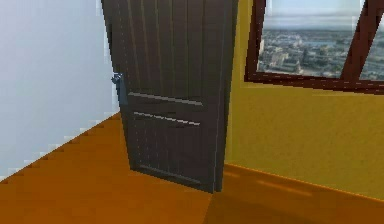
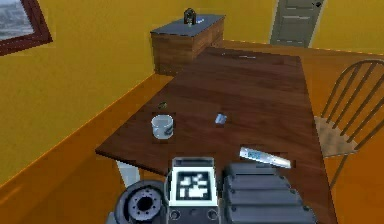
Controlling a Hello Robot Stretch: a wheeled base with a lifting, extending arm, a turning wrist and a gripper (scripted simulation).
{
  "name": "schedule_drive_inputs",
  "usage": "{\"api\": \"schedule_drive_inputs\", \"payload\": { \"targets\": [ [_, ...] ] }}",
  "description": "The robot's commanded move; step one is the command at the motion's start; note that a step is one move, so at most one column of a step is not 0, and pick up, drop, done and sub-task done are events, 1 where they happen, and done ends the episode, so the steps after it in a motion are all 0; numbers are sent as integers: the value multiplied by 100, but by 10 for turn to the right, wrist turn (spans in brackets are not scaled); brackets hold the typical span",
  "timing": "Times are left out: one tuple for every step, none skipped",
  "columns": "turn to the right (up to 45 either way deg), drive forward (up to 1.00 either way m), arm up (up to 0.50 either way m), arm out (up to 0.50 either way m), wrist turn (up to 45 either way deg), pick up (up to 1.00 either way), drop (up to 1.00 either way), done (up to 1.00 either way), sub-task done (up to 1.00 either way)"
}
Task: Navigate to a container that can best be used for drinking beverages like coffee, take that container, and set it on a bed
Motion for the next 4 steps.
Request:
{"api": "schedule_drive_inputs", "payload": {
  "targets": [
    [0,0,0,46,0,0,0,0,0],
    [0,0,0,0,450,0,0,0,0],
    [0,0,0,0,450,0,0,0,0],
    [0,0,0,0,450,0,0,0,0]
  ]
}}
